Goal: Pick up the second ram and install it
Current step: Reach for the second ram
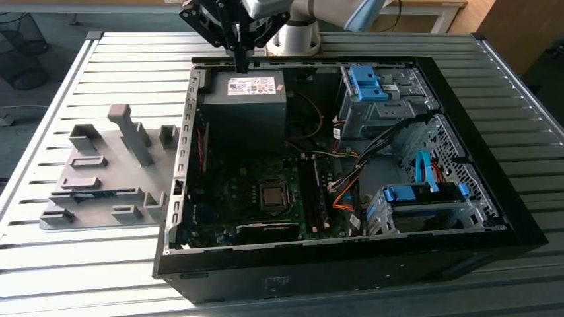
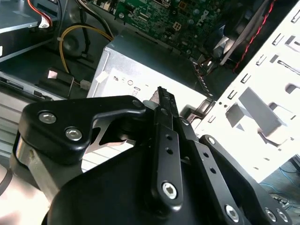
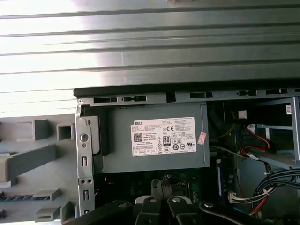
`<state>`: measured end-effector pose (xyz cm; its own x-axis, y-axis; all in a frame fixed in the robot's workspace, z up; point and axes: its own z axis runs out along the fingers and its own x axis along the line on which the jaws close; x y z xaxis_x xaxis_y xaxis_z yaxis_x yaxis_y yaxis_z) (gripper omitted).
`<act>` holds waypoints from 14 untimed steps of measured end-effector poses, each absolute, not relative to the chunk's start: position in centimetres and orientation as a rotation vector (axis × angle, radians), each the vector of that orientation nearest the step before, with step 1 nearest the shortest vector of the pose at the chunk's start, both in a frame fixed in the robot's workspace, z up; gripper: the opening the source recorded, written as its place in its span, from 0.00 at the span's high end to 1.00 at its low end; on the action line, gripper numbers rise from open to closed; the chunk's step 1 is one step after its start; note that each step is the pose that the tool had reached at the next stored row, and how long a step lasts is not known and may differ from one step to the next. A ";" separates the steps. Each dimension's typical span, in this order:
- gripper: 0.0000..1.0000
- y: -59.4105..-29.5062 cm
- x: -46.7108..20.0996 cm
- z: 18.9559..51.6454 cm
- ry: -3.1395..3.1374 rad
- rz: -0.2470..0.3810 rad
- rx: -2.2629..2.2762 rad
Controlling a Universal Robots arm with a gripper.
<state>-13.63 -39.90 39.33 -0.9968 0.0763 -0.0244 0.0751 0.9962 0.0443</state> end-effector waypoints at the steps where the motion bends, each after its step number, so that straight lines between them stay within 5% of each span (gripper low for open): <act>1: 0.90 -39.9 -13.7 39.3 3.112 0.068 0.118; 14: 0.90 -39.9 -14.7 39.3 3.113 0.068 0.118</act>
